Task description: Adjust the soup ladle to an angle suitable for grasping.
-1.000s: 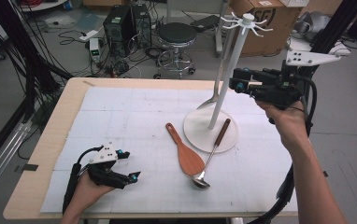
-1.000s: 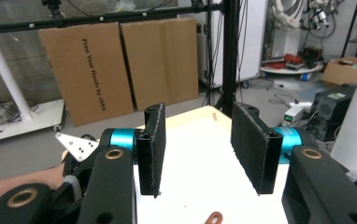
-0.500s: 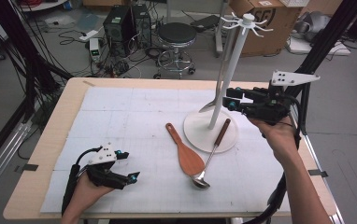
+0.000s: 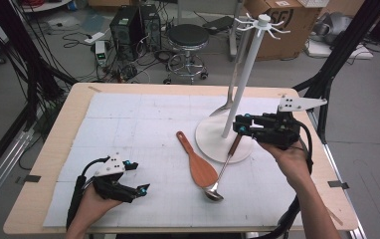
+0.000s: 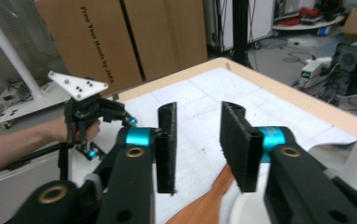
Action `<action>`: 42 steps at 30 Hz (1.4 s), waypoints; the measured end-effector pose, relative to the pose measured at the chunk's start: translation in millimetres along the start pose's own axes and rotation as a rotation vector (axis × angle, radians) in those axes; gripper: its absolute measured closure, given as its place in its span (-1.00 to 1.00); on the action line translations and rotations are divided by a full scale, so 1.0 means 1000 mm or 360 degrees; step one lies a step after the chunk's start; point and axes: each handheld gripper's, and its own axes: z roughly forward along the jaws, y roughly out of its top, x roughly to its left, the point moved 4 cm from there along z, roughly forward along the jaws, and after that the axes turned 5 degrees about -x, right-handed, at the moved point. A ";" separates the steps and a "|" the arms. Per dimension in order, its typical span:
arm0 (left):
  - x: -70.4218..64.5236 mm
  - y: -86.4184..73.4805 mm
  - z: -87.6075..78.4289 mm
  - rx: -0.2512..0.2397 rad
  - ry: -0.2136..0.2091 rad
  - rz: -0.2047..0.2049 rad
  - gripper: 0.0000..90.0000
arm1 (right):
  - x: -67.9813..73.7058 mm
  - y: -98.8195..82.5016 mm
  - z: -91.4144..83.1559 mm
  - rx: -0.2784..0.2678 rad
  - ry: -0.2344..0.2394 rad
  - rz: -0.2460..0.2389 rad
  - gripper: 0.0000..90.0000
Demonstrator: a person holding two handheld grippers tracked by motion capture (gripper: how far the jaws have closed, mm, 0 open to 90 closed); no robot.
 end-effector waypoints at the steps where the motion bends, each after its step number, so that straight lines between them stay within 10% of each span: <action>1: 0.000 0.000 0.000 0.0001 -0.0001 0.0002 -0.60 | 0.000 -0.003 0.000 0.0006 -0.0001 0.0010 0.57; 17: 0.000 -0.001 0.001 0.0005 -0.0001 0.0001 -0.60 | -0.003 -0.051 0.006 0.0112 0.0004 0.0045 0.98; 42: 0.000 -0.001 0.001 0.0007 -0.0003 0.0010 -0.60 | 0.004 -0.101 0.009 0.0197 0.0007 0.0123 0.99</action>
